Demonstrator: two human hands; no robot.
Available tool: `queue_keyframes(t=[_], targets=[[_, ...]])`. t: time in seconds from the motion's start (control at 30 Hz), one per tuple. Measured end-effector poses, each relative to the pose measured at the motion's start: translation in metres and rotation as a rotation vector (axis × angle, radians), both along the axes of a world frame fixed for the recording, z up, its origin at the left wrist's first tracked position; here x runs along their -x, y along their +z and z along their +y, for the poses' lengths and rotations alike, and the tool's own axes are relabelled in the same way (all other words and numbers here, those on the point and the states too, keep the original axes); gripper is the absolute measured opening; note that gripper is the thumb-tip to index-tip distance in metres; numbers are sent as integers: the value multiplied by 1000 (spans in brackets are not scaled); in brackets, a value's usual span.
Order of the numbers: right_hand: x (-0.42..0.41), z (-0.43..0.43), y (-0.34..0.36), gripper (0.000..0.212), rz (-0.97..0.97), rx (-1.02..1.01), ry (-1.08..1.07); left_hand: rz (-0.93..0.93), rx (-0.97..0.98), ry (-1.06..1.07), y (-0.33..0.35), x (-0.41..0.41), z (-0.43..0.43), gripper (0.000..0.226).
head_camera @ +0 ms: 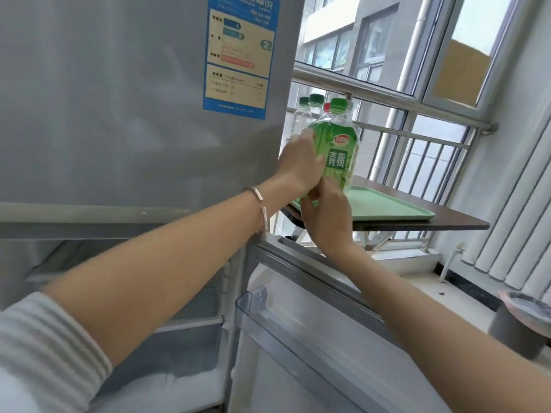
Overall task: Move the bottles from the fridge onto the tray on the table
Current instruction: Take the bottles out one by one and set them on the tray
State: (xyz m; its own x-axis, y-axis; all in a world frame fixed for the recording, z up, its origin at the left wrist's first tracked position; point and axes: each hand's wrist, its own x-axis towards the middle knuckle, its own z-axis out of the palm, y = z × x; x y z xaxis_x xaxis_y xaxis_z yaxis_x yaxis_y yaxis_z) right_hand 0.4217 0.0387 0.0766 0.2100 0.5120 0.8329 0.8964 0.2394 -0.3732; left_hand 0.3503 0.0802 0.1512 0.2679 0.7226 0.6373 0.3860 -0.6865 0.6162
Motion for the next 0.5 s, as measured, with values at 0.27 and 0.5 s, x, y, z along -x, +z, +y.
queue_keyframes(t=[0.27, 0.5], targets=[[102, -2, -36, 28, -171, 500, 55, 223, -4, 27, -58, 100, -22, 24], [165, 25, -134, 13, -183, 760, 329, 369, 207, 136, -153, 211, -5, 22]])
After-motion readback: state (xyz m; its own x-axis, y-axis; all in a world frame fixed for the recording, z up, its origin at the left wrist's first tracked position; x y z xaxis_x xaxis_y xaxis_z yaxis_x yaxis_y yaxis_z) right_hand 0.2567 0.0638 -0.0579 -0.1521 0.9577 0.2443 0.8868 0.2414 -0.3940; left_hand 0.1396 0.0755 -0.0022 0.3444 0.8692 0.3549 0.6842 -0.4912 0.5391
